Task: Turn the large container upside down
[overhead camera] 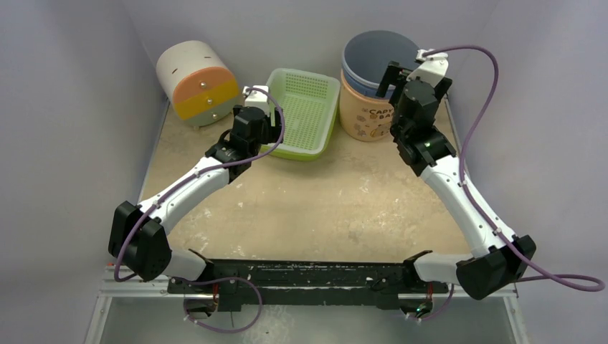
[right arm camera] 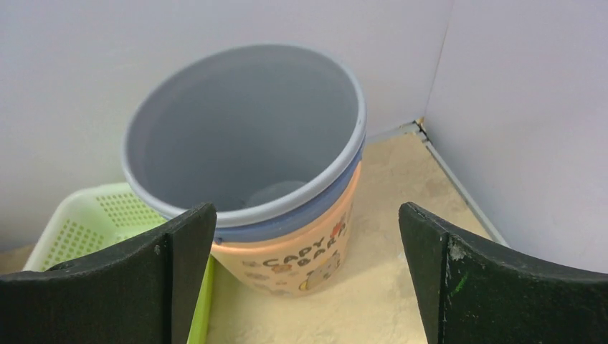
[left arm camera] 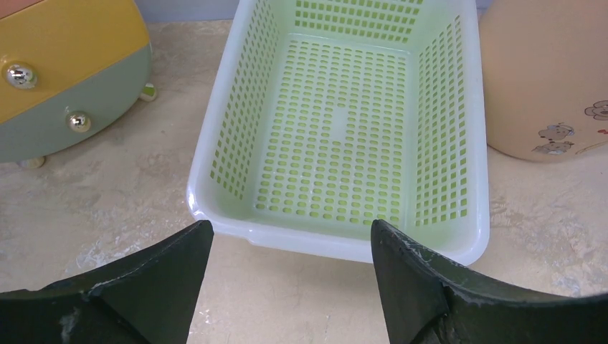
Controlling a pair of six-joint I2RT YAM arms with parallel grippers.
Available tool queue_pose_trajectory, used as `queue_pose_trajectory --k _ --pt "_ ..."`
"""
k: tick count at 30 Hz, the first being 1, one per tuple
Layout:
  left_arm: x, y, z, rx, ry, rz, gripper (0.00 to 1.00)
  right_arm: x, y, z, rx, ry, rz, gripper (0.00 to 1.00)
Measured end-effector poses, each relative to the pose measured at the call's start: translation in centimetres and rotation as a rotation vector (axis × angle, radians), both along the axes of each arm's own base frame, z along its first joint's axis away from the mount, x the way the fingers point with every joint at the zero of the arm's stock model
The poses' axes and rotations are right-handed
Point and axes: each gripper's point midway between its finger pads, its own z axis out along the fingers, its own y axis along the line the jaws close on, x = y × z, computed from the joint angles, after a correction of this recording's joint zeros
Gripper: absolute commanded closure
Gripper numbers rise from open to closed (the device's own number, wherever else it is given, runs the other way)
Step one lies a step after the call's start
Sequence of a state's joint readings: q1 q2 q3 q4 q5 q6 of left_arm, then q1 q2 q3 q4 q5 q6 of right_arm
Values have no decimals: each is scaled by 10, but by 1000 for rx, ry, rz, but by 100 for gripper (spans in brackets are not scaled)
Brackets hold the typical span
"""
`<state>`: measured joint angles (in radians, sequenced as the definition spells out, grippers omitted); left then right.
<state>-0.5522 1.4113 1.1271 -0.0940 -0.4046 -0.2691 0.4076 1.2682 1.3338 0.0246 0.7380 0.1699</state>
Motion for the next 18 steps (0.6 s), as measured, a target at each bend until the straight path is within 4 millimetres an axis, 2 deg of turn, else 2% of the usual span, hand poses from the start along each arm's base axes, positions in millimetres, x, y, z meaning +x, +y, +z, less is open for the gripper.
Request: queue_pose_trajectory --k 3,11,14,17,18 --pt "0 0 0 0 0 0 22 0 -2 17 -9 -49 -8 0" --pt "0 0 0 -1 0 -1 22 0 -2 36 -38 -128 22 1" --pt "-1 -1 1 -5 -1 -7 22 9 -6 53 -77 -127 -21 7" --pt "-1 -2 3 -13 -3 -11 22 28 -13 69 -113 -118 -84 15" --pt "-2 -2 3 -15 -4 -13 22 35 -16 71 -121 -106 -100 20"
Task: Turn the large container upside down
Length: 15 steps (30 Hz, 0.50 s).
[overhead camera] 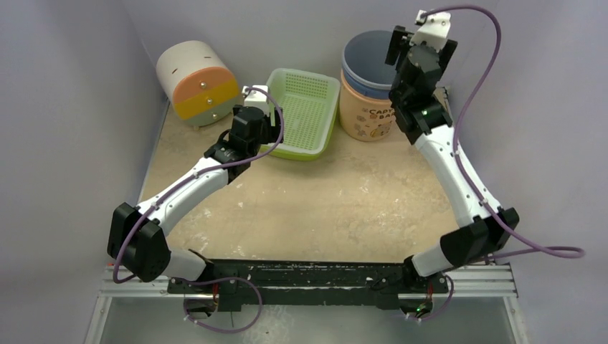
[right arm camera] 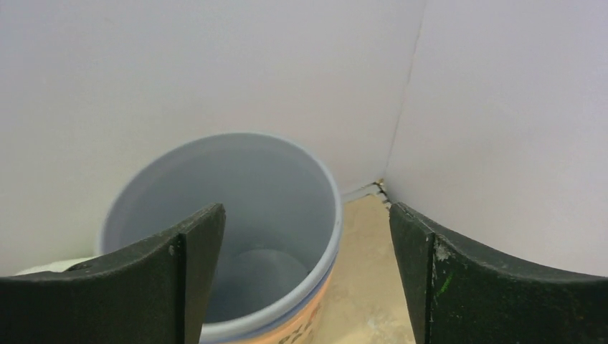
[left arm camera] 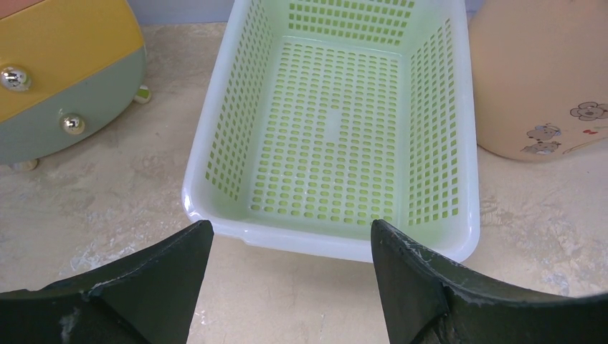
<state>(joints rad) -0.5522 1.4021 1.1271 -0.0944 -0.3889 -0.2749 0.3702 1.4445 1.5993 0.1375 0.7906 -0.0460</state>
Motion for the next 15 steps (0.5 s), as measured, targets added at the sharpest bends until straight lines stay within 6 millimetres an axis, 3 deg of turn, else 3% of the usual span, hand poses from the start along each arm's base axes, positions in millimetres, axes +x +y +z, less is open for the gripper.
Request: queue_pose_trajectory --k 5,10,15 --pt "0 0 0 -1 1 -3 22 38 -26 -11 -22 102 -57 45" --pt "-1 -1 0 0 2 -5 22 66 -49 -42 -28 235 -89 48" --pt "-1 -1 -1 0 4 -9 22 80 -62 -79 -17 352 -80 55"
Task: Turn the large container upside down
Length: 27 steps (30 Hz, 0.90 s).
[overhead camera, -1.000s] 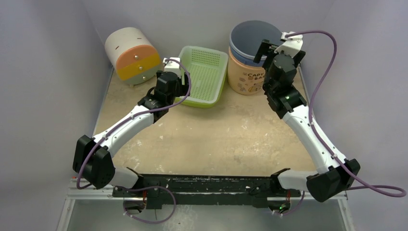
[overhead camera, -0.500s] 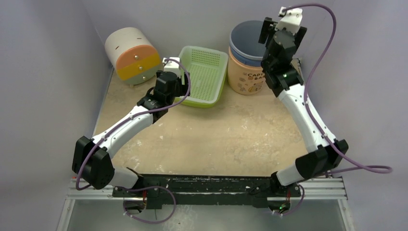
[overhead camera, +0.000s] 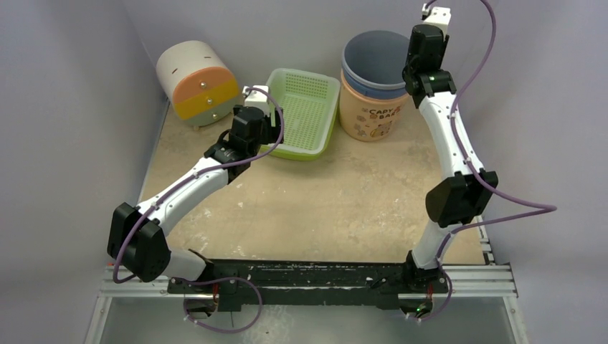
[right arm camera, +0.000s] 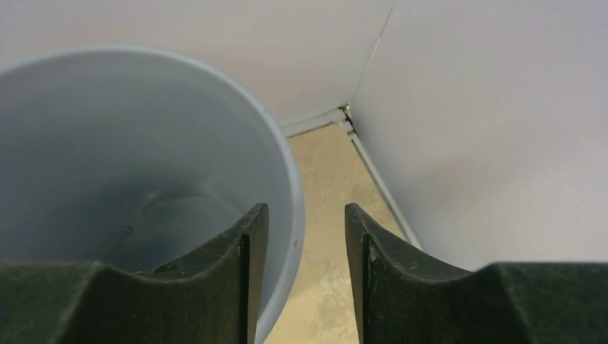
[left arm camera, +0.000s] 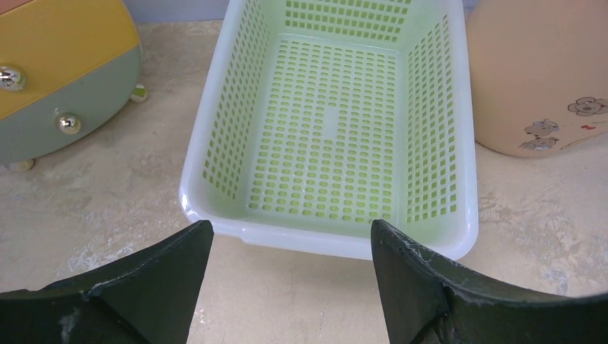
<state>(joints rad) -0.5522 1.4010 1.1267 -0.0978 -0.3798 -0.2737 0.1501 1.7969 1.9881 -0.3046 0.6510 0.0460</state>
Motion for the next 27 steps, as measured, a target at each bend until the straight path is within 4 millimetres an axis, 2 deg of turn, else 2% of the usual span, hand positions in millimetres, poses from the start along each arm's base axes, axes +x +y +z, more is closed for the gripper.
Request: queue_pose_trajectory --k 7,12,18,27 --pt "-1 -2 -3 0 8 -8 22 13 -29 -39 61 85 -10 57" --pt "-1 -2 -8 6 17 -9 22 15 -45 -44 88 87 -14 59" --pt "-1 -1 -10 7 20 -9 22 21 -35 -47 114 87 42 64" --pt "-1 -1 -10 7 20 -9 22 21 -23 -36 162 49 105 56"
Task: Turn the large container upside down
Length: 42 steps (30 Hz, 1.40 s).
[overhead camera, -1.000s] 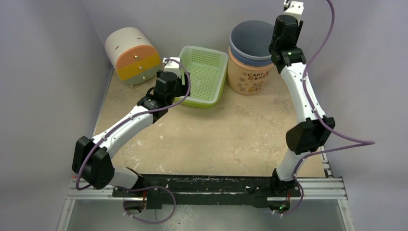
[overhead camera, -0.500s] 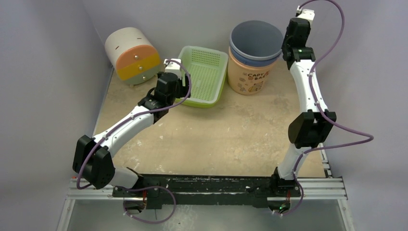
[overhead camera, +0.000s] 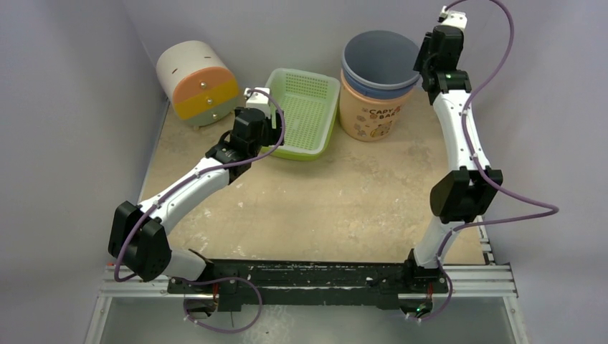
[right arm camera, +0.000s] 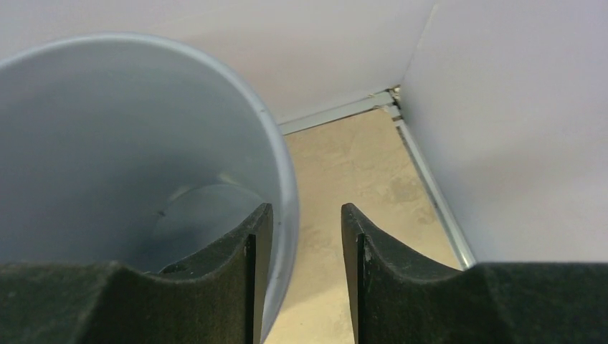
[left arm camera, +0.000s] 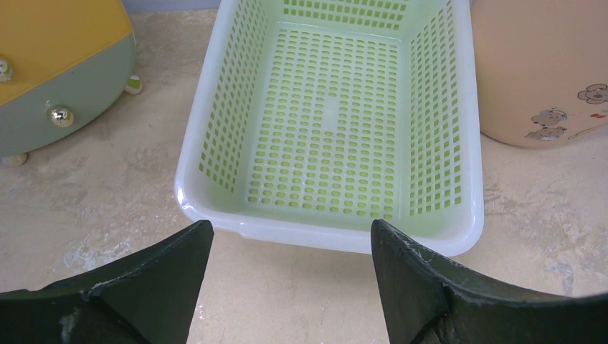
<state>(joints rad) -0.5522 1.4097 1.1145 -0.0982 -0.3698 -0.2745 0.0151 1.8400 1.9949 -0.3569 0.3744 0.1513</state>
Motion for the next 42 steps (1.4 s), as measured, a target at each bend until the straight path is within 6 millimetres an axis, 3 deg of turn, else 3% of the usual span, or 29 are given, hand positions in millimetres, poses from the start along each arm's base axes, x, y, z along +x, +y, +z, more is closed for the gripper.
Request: queue_pose_trajectory --k 8,17,22,25,36,42 --pt "0 0 0 0 1 0 22 11 15 2 49 -11 67 56" --pt "-2 1 -6 7 12 1 22 33 15 -41 55 73 60 60" --pt "-2 1 -13 16 26 1 22 33 13 -40 54 71 56 82" --pt "-1 1 -15 19 30 1 22 33 10 -40 54 70 47 100" --pt "-1 1 -16 17 32 1 22 32 18 -31 77 60 76 100" --pt "-1 0 -16 17 32 1 22 18 22 -9 60 59 101 100"
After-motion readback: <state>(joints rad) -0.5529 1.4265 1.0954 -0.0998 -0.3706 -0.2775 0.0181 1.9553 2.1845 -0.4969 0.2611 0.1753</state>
